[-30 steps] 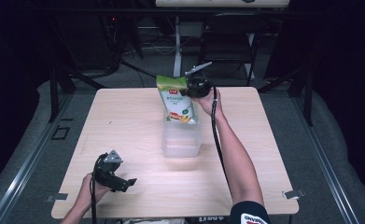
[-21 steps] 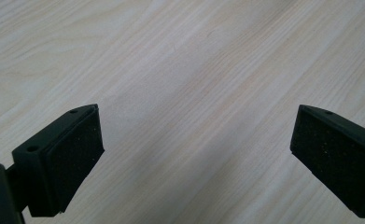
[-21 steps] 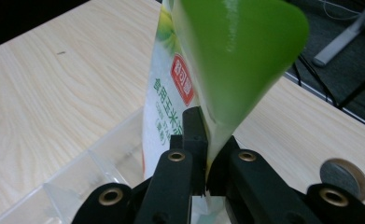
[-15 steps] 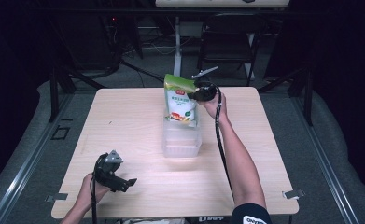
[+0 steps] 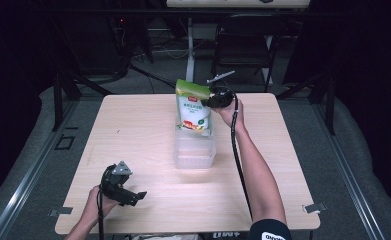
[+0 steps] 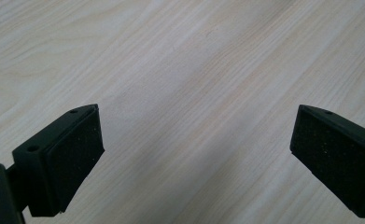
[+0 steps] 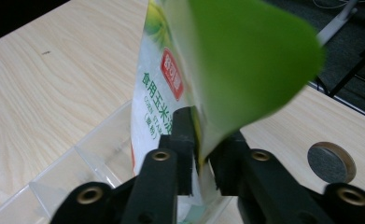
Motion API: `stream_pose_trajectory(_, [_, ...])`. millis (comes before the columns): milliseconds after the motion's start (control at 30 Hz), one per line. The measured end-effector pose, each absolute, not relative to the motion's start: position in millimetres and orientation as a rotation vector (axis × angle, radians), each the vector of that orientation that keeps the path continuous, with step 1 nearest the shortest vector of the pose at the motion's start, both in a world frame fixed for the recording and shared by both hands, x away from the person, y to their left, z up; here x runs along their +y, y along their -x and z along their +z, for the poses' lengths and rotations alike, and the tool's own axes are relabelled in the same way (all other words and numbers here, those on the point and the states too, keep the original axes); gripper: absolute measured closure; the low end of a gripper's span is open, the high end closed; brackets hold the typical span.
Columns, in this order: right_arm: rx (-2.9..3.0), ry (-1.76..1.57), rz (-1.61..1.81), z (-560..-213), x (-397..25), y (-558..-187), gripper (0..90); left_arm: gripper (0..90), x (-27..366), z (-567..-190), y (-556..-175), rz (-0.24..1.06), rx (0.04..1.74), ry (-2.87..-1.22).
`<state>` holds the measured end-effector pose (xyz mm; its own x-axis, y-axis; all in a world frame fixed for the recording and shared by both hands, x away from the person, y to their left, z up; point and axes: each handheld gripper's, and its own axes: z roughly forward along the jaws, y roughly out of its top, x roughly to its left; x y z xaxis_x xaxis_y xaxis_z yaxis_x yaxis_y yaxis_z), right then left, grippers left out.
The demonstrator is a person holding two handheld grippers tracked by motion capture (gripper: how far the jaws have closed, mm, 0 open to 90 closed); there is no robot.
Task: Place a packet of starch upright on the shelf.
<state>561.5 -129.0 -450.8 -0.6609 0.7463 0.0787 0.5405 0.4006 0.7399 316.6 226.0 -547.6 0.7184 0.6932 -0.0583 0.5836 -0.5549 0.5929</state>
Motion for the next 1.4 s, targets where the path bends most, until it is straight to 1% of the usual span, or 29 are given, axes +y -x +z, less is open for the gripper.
stream_pose_trajectory(167, [2.383,-1.157,1.130,-441,-137,-556,53.2,2.4,225,-547,-317,0.241,0.961,-2.336])
stream_pose_trajectory(200, [2.382,-1.163,1.126,-438,-138,-554,50.4,2.4,225,-548,-317,0.239,0.962,-2.335])
stream_pose_trajectory(267, [2.387,-1.167,1.129,-434,-142,-550,41.8,2.4,224,-547,-317,0.236,0.961,-2.337])
stream_pose_trajectory(333, [2.383,-1.181,1.132,-428,-146,-544,35.6,2.4,225,-547,-316,0.237,0.962,-2.337])
stream_pose_trajectory(467, [2.391,-1.190,1.135,-419,-152,-532,27.0,2.4,225,-548,-316,0.245,0.965,-2.333])
stream_pose_trajectory(600, [2.406,-1.172,1.121,-409,-160,-513,16.5,2.4,224,-548,-316,0.240,0.965,-2.333])
stream_pose_trajectory(767, [2.438,-1.127,1.103,-398,-169,-483,12.6,2.4,224,-547,-316,0.236,0.958,-2.345])
stream_pose_trajectory(1000, [2.478,-1.070,1.072,-394,-183,-436,6.2,2.3,224,-547,-316,0.240,0.957,-2.348])
stream_pose_trajectory(1233, [2.508,-1.029,1.027,-405,-193,-393,0.1,2.2,224,-547,-316,0.245,0.958,-2.348])
stream_pose_trajectory(1400, [2.521,-1.032,1.004,-420,-204,-365,0.0,2.1,224,-547,-316,0.247,0.967,-2.336])
